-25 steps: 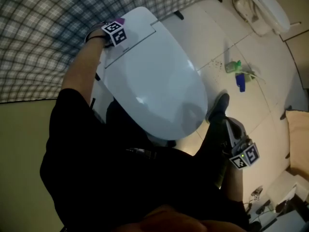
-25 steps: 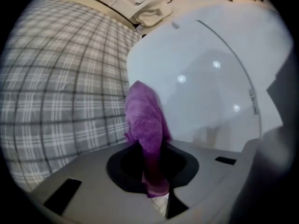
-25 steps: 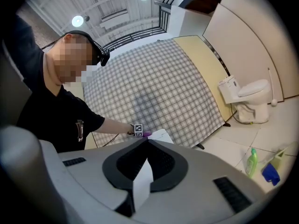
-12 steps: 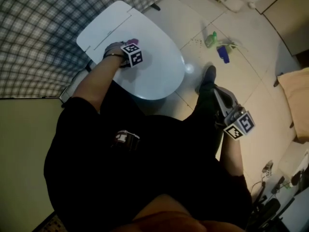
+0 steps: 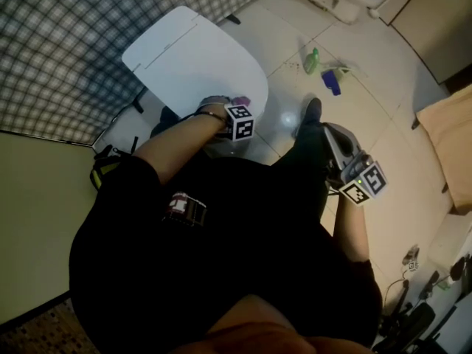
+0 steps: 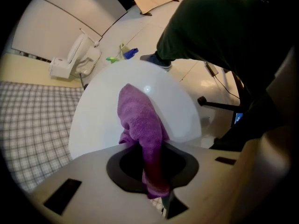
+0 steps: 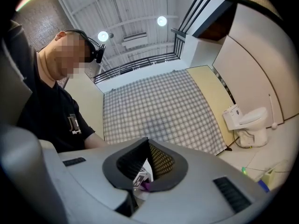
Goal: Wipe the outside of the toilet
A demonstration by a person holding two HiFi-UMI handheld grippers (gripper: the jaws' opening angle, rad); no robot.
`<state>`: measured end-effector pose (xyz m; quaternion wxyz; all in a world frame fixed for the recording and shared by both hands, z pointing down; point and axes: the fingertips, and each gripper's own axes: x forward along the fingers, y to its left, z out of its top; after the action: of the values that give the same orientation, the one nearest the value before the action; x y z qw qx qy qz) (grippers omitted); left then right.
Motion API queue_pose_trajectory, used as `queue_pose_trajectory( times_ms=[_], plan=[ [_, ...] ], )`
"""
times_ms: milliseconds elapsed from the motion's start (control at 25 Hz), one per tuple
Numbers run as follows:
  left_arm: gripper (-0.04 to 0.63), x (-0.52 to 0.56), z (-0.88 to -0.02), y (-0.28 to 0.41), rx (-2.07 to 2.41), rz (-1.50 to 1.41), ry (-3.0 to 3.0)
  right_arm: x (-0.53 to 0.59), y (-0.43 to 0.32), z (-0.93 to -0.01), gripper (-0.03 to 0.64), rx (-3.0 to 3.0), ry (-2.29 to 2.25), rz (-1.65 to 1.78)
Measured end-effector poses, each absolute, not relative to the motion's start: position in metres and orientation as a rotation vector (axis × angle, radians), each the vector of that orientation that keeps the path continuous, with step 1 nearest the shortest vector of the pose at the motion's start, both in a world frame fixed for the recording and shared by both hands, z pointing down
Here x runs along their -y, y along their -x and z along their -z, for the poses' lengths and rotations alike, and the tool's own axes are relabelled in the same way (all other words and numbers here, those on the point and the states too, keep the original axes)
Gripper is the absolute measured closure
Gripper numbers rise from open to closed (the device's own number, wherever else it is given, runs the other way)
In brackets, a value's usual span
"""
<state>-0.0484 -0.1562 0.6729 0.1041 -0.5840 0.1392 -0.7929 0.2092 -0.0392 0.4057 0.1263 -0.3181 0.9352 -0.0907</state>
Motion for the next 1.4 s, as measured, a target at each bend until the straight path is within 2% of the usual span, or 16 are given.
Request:
queue_pose_trajectory(
  times_ms=[240,480,680,1000,1200,1400],
  plan=[
    [0.545,0.119,-0.681,0.004,-0.303,2.302,1.806,0.025,-0.229,-0.405,0.627,-2.705,0.958,0.242],
    [0.541,0.136,-0.656,-0.006,-0.401,2.151,2.366,0.033,-0.228,-0.405,0.627,-2.707,0.99,0.266],
    [0.541,0.26,-0.594,0.095,-0.845,1.994,2.351,0.061,-0.216,-0.413,0.627,-2.711,1.014,0.314],
    [0.54,0.47,-0.541,0.303,-1.372,2.011,2.106,0.131,-0.174,-0.439,0.627,-2.762,1.061,0.476],
    [0.54,0.575,-0.554,0.371,-1.512,2.103,1.918,0.184,-0.174,-0.444,0.627,-2.757,1.124,0.574],
    [0.54,0.639,-0.606,0.383,-1.502,2.211,1.806,0.218,-0.182,-0.466,0.627,-2.749,1.175,0.688]
  ],
)
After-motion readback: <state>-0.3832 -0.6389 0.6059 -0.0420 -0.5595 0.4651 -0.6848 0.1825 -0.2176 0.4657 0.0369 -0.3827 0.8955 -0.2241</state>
